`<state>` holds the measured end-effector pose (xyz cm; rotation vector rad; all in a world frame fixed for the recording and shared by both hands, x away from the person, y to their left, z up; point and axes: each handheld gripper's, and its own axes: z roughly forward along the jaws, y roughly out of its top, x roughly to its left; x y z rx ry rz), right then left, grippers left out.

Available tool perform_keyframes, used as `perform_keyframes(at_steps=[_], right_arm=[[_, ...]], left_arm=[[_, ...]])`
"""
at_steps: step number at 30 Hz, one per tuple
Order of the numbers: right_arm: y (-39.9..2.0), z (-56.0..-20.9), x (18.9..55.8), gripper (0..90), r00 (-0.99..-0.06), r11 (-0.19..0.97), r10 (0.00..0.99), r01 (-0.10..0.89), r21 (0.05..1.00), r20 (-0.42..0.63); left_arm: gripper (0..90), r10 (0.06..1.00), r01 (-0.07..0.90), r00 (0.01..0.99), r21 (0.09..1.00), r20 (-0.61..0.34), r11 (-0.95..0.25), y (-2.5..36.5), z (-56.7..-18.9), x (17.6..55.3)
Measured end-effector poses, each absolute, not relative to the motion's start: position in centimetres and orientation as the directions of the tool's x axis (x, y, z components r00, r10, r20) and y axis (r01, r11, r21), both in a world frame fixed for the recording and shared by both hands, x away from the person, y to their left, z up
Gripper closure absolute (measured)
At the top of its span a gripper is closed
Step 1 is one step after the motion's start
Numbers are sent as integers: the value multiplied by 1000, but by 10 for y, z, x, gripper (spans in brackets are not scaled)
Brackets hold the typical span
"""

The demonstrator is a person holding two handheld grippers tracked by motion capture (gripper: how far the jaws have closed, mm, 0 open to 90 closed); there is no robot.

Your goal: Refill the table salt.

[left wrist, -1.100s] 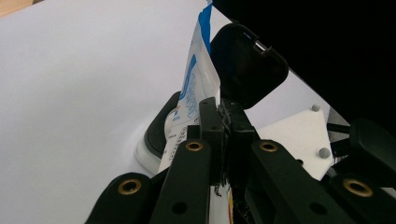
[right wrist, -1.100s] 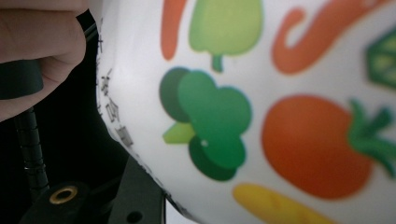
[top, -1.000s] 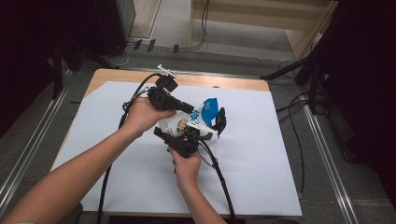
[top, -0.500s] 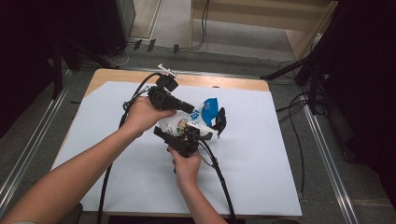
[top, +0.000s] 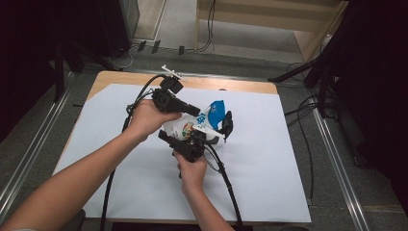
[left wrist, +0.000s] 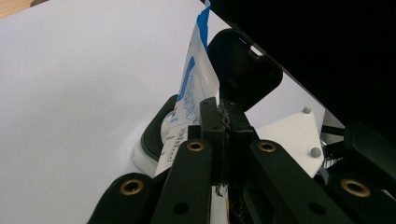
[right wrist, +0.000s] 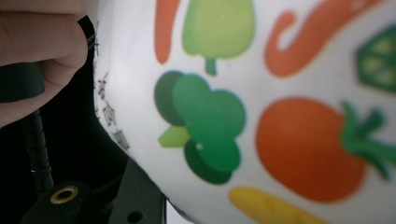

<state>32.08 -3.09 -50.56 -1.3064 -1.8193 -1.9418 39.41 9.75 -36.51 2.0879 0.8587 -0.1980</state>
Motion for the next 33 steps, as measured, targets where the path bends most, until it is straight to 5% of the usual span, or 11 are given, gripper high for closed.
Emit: perform_keyframes(at_steps=[26, 33], right_arm=[[-32, -508, 321, 651, -604, -188, 481, 636, 748, 635], [-31, -508, 320, 653, -614, -181, 482, 628, 757, 625]], left_arm=[[844, 514, 618, 769, 649, -380, -444, 97, -370, 391], [900, 519, 618, 769, 643, -374, -453, 98, -370, 390]])
